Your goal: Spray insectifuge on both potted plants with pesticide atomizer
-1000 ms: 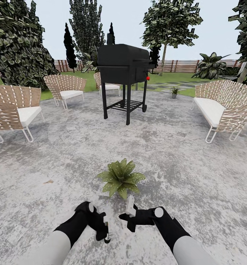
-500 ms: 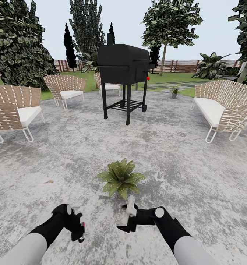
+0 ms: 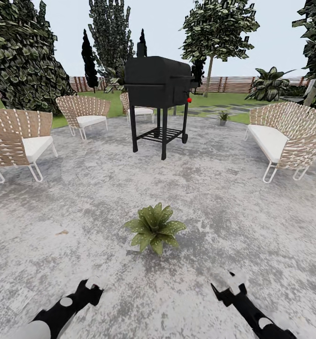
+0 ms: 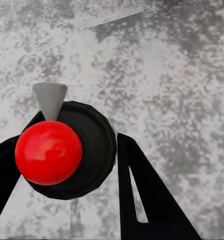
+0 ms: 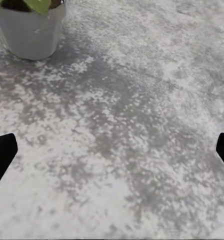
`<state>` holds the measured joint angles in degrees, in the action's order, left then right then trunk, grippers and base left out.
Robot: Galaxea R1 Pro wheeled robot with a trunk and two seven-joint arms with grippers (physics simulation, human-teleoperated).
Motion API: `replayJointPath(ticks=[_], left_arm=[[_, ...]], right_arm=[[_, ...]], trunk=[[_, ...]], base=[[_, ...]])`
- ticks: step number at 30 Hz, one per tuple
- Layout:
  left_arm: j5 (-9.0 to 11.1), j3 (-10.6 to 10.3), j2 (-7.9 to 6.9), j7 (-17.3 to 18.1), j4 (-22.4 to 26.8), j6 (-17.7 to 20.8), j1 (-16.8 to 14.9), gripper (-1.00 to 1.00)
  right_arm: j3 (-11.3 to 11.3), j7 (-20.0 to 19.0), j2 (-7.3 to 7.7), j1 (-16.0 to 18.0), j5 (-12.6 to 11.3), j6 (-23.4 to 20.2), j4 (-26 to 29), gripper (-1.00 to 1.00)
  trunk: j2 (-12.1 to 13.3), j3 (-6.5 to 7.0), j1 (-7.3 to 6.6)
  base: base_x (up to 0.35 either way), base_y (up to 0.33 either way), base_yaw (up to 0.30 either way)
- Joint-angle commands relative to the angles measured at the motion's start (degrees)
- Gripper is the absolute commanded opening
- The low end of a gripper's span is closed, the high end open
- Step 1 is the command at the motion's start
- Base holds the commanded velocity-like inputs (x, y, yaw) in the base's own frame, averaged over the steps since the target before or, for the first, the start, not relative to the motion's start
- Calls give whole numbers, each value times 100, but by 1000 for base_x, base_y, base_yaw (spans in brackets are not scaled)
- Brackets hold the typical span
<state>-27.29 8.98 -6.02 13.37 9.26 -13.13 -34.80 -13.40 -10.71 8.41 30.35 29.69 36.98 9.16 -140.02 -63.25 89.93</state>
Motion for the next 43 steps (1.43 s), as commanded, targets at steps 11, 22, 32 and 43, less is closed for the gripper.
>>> replayJointPath(ticks=[11, 22, 32, 43], left_arm=[[1808, 57, 36, -445, -107, -720, 795, -100], [2454, 55, 21, -1262, -266, -917, 852, -100], [2471, 60, 26, -1267, -267, -911, 852, -100], [2448, 36, 118, -1261, -258, -913, 852, -100]], right_arm=[[-137, 2772, -282, -933, -34, 1895, -691, 100], [-136, 2767, -290, -939, -9, 1879, -765, 100], [-136, 2767, -294, -987, -9, 1865, -767, 100], [-136, 2767, -296, -987, -10, 1865, -767, 100]], trunk=[[-2, -3, -2], [-2, -3, -2], [-2, -3, -2], [-2, -3, -2]], base=[[0, 0, 0], [0, 0, 0], [0, 0, 0], [0, 0, 0]])
